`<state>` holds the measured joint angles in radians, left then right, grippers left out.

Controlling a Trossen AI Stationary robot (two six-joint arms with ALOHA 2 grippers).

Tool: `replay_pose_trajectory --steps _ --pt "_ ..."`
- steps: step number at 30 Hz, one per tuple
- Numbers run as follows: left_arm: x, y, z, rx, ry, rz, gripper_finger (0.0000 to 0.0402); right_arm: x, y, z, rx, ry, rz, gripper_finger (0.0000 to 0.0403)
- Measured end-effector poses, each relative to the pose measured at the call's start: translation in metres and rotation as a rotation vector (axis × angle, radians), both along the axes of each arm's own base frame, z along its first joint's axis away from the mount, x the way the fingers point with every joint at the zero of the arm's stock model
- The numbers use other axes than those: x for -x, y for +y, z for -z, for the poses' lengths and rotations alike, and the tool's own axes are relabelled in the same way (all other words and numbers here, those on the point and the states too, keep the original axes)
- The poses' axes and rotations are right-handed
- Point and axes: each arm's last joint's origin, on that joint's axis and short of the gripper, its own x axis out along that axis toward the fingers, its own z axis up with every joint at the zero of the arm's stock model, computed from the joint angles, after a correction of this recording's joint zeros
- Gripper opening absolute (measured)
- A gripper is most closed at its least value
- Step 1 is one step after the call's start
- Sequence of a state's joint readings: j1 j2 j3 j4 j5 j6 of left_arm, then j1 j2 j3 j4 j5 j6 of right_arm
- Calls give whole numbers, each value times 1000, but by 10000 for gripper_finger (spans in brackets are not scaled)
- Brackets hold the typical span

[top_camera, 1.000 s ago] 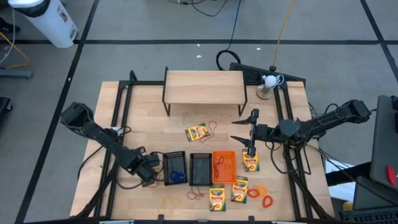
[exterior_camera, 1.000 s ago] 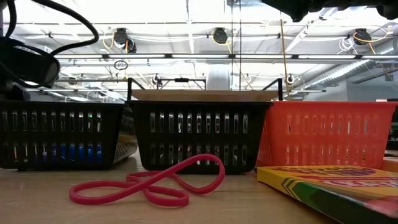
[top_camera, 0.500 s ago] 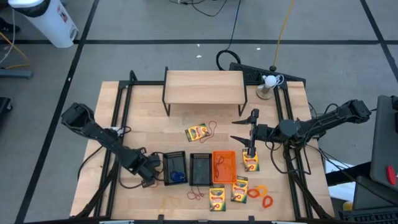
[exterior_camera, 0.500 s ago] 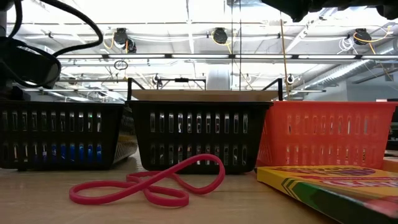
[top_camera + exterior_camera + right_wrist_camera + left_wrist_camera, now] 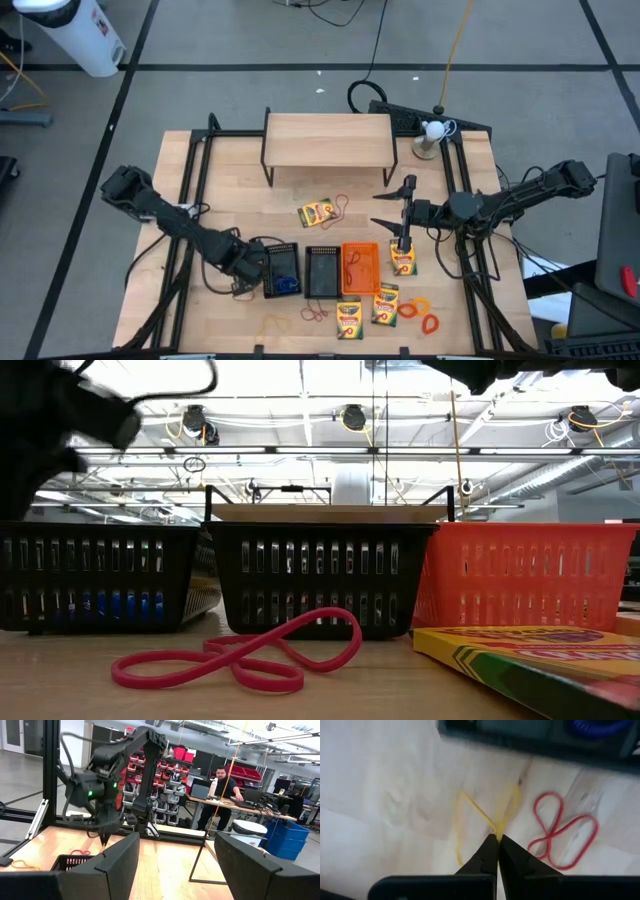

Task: Pick & Place Office Desk Supplies
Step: Put the yellow rubber band into the orange bin

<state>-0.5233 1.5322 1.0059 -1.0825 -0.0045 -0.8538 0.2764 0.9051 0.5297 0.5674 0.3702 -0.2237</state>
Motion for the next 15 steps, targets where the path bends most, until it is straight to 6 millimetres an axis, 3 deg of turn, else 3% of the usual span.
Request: replay_pose_trajectory --steps 8,15 --pt "-14 9 -63 -28 9 32 2 0 0 0 1 0 0 247" --pt "-30 19 -120 -41 -164 101 2 0 0 0 6 0 1 247"
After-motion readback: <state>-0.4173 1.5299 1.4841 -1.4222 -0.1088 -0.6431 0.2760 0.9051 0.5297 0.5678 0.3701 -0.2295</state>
